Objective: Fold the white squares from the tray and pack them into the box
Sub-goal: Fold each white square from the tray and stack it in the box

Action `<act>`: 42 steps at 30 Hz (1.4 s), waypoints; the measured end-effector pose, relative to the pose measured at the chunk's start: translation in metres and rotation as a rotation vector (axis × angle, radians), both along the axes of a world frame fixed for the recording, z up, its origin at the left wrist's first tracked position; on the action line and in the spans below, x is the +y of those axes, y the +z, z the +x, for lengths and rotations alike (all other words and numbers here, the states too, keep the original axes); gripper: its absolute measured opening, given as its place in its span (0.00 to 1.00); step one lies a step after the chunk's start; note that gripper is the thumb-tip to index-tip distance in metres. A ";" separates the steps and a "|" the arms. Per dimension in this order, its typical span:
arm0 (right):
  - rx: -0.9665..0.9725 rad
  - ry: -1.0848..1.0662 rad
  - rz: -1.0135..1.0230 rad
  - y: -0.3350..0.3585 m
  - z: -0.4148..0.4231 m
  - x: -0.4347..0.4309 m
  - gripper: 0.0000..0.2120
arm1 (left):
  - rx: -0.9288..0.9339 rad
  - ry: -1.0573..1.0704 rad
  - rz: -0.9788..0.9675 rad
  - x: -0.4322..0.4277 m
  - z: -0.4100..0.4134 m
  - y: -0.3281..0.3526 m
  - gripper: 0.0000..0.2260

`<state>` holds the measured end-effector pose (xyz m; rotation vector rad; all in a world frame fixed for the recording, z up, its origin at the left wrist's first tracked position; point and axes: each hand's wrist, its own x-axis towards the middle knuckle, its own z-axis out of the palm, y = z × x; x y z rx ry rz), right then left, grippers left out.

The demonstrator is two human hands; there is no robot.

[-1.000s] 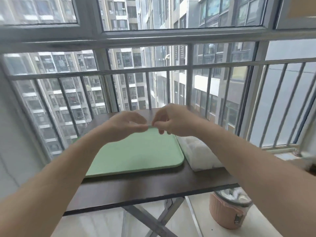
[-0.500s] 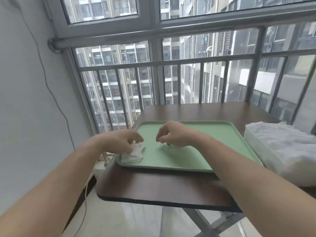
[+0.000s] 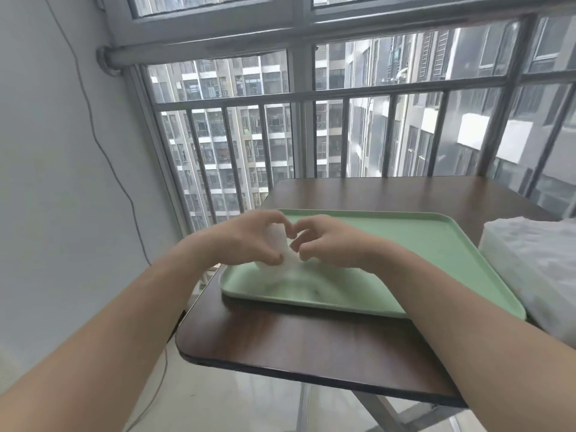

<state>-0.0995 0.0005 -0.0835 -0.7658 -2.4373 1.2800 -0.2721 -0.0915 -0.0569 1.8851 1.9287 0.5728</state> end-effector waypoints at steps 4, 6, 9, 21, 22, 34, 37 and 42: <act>0.158 -0.007 -0.166 0.001 0.011 -0.003 0.16 | -0.292 0.073 0.217 0.009 0.013 -0.003 0.17; 0.249 -0.056 -0.209 0.001 0.018 -0.002 0.12 | -0.459 0.140 0.244 0.013 0.018 -0.006 0.19; 0.327 -0.124 -0.236 0.001 0.023 0.002 0.10 | -0.710 0.186 0.252 0.014 0.023 -0.008 0.14; 0.348 -0.272 -0.372 0.003 0.021 -0.001 0.12 | -1.197 0.191 0.174 0.004 0.020 -0.007 0.11; 0.366 -0.266 -0.385 0.004 0.021 -0.003 0.12 | -1.200 0.209 0.169 0.004 0.023 -0.010 0.11; 0.451 -0.245 -0.411 0.010 0.026 -0.008 0.16 | -1.200 0.317 0.289 0.015 0.049 -0.024 0.02; 0.469 -0.249 -0.429 0.010 0.026 -0.008 0.17 | -1.195 0.332 0.334 0.015 0.051 -0.022 0.03; 0.518 -0.269 -0.483 0.010 0.026 -0.007 0.16 | -1.145 0.439 0.428 0.014 0.051 -0.019 0.09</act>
